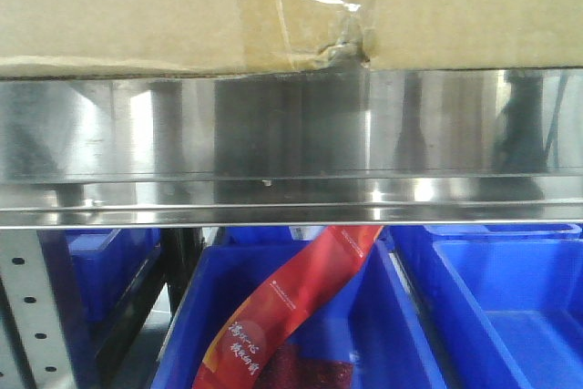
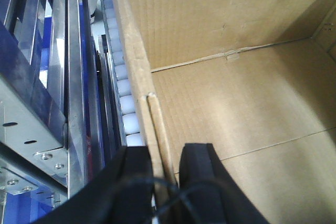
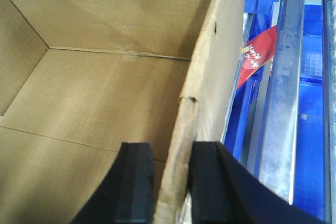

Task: Grab carton from right shelf to conveyor
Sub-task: 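Lift the carton off the shelf with both grippers, then hold the carton with both grippers while the base drives to the conveyor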

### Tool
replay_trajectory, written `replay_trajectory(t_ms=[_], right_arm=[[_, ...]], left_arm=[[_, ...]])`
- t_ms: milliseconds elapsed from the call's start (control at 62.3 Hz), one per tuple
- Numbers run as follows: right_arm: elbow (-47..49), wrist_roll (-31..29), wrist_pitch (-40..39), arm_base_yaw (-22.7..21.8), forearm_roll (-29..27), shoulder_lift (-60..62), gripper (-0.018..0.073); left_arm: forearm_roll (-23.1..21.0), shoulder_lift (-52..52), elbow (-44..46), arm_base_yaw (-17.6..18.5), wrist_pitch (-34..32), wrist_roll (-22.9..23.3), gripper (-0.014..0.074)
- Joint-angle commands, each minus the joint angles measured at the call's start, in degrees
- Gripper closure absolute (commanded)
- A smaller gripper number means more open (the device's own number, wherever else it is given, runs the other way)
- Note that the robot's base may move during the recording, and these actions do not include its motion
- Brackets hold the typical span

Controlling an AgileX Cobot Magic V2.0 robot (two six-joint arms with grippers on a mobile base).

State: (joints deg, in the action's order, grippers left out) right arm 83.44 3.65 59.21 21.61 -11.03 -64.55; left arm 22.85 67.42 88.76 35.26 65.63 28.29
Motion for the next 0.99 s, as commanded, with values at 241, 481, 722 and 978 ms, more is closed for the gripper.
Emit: replay_trajectory(t_ms=[241,481,722,978], right_arm=[[0.43,-0.75,-1.84,0.30,-1.37,1.15,0.0627],[0.43,-0.75,-1.84,0.30,-1.37,1.15,0.0627],[0.43,-0.75,-1.84,0.30,-1.37,1.15,0.0627],[0.43,-0.75,-1.84,0.30,-1.37,1.15,0.0627]], left_arm=[[1.40,-0.18,0.15,0.59,-2.21,-1.02,0.0614],[1.40,-0.18,0.15,0.59,-2.21,-1.02,0.0614],[1.40,-0.18,0.15,0.59,-2.21,-1.02,0.0614],[1.40,-0.18,0.15,0.59,-2.21,-1.02,0.0614]])
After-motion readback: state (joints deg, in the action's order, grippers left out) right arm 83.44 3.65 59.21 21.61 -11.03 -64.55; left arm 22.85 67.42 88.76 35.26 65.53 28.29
